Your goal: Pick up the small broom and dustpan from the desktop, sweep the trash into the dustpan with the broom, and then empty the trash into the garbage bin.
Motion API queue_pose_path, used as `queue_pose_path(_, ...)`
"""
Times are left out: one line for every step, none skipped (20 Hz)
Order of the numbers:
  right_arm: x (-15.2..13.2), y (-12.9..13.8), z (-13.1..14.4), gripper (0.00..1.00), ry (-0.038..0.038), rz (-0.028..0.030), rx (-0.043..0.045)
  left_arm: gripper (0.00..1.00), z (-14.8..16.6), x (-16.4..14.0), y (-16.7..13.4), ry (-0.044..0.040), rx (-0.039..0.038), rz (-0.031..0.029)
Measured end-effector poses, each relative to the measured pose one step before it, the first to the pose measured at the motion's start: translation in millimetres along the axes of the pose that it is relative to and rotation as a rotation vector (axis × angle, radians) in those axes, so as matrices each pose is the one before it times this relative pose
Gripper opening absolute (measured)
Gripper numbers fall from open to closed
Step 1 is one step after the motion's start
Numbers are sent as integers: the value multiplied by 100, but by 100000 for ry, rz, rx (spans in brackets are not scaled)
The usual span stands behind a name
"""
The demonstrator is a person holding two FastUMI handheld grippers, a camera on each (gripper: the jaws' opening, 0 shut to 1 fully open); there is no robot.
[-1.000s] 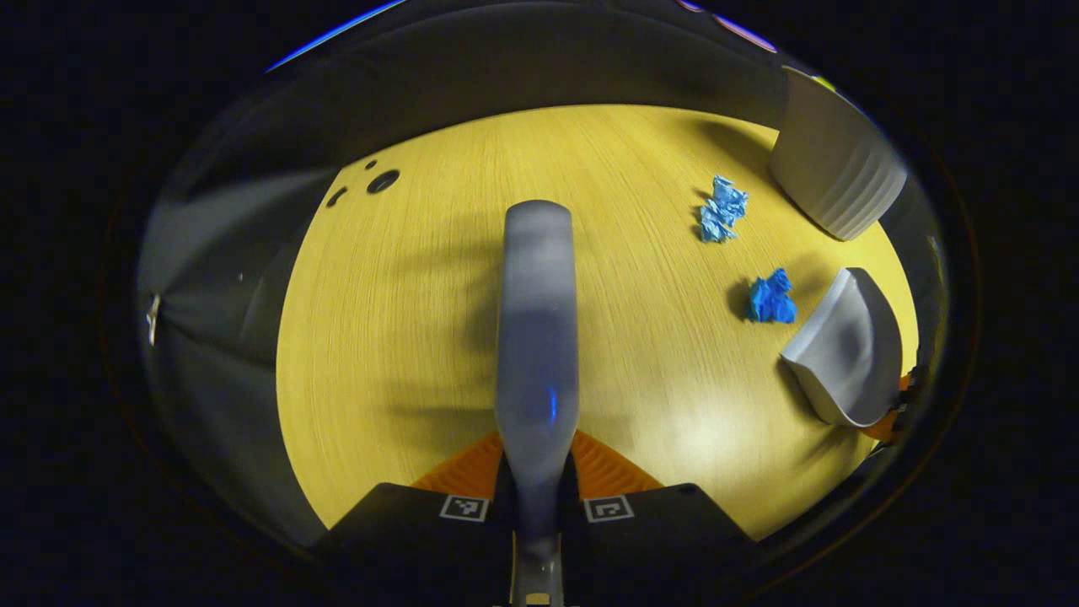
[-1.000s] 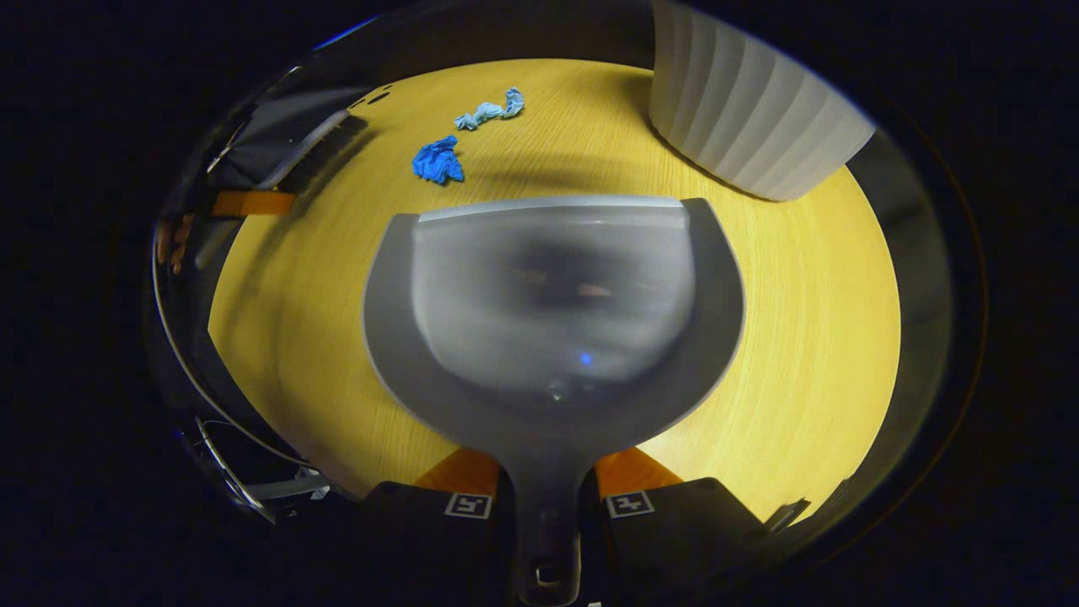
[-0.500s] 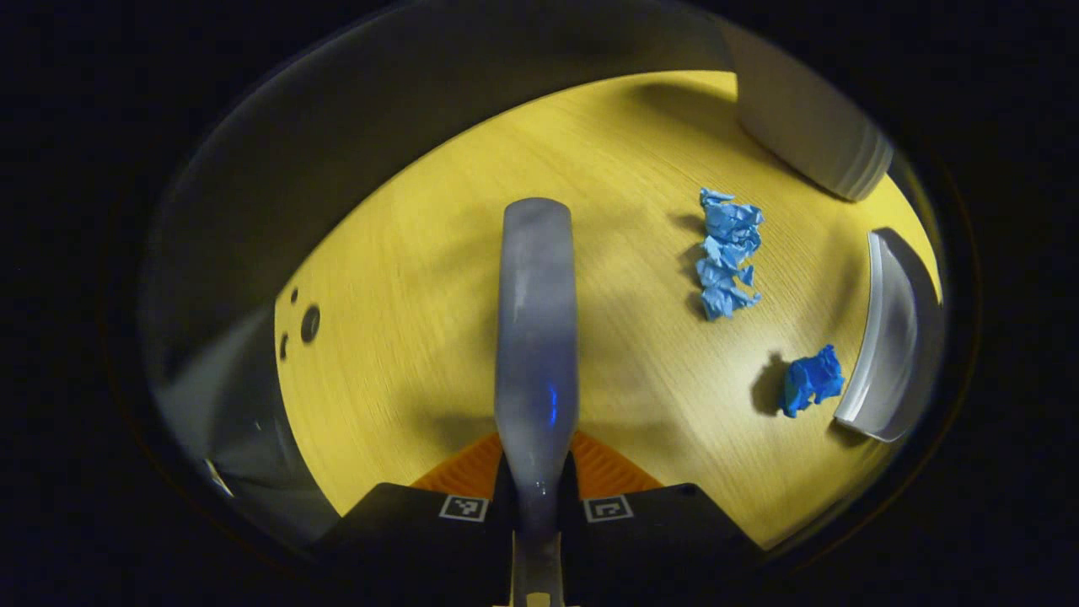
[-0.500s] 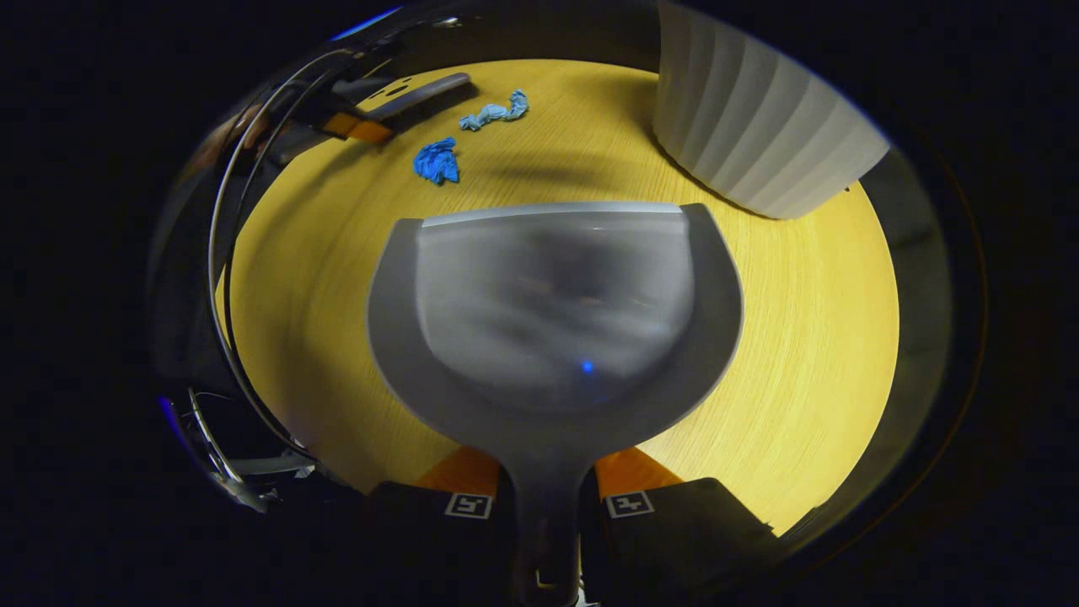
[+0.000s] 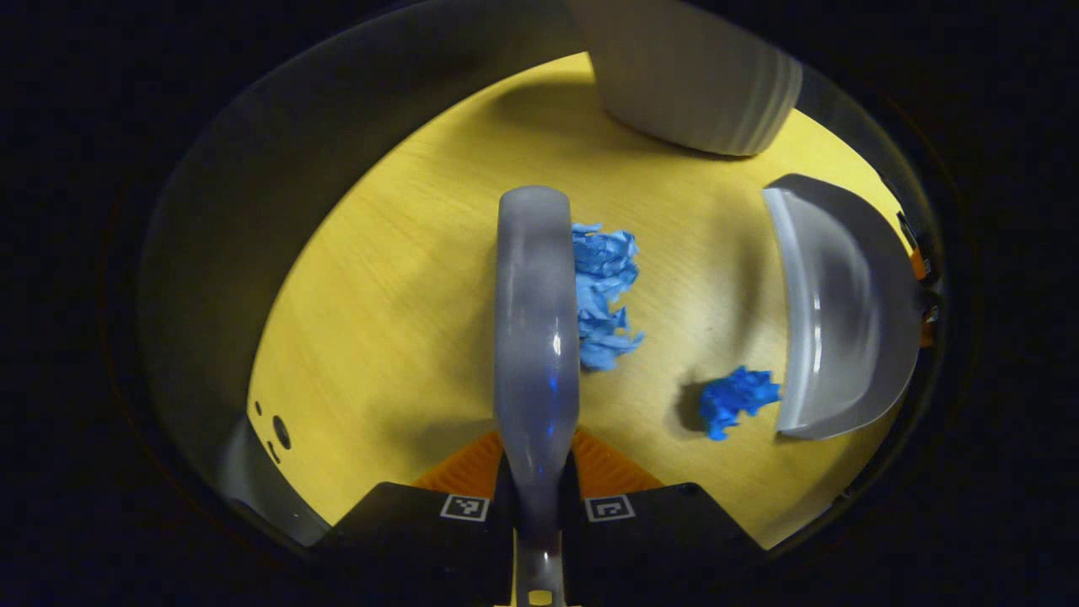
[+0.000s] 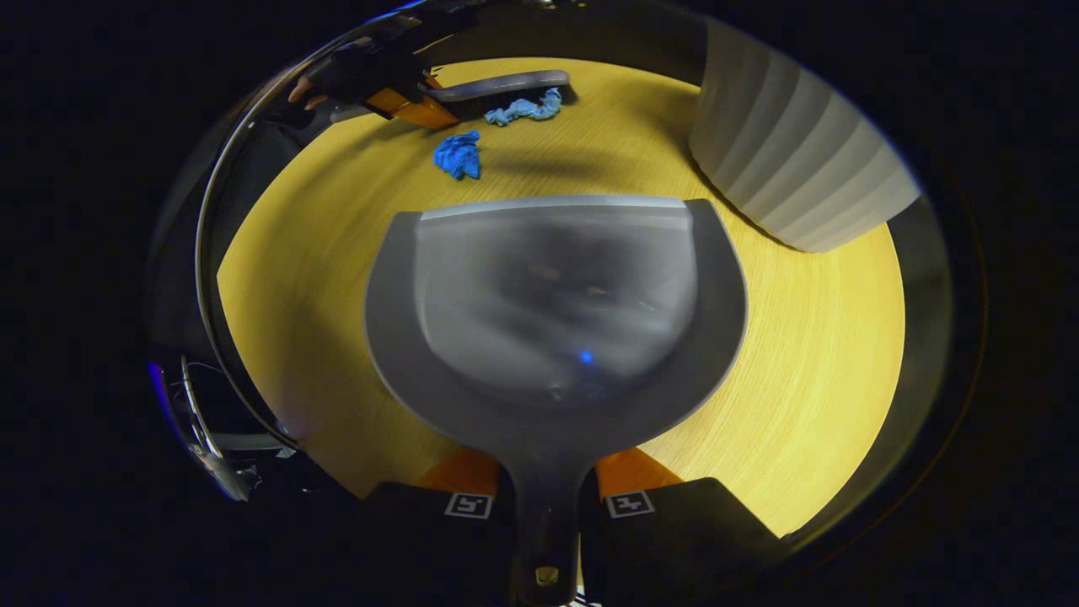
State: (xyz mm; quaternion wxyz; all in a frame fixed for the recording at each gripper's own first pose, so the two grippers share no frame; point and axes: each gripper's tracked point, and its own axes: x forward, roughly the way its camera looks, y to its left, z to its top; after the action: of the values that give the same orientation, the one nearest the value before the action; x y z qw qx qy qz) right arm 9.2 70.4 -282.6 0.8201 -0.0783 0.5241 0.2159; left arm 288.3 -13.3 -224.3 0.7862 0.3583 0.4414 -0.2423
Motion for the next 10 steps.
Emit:
queue_pose_path(124, 99, 84, 34, -576, 351, -954, 27, 86, -163, -1318, 270, 441, -2507)
queue_pose_path(150, 144, 102, 34, -302, 383, -467, 27, -206, -144, -1483, 652, 153, -2910)
queue_pose_path(-77, -28, 21, 34, -158, 287, -458, 27, -56, -258, -1407, 808, 212, -3603)
queue_pose_path(-77, 18, 53, 33, -346, 347, -329, 29, -233, -217, -1618, 1035, 43, -3681)
queue_pose_path(-15, 62, 84, 34, -406, 320, -188, 27, -512, -234, -1545, 932, -160, -4197)
queue_pose_path(-17, -26, 20, 34, -435, 268, -164, 27, -248, -202, -1583, 416, -677, -3900)
queue_pose_path(-31, -22, -51, 34, -898, 216, -565, 27, -309, -146, -1377, 637, -1272, -4093)
queue_pose_path(21, -109, 112, 34, -1334, -295, -1265, 27, -284, -79, -1557, 802, -1070, -3702)
queue_pose_path(-114, 16, -15, 34, -1129, 33, -1223, 27, -197, -424, -1137, 475, -924, -3127)
queue_pose_path(-109, 62, 145, 34, -1037, 165, -1209, 29, -397, -148, -1435, 1042, -1107, -3690)
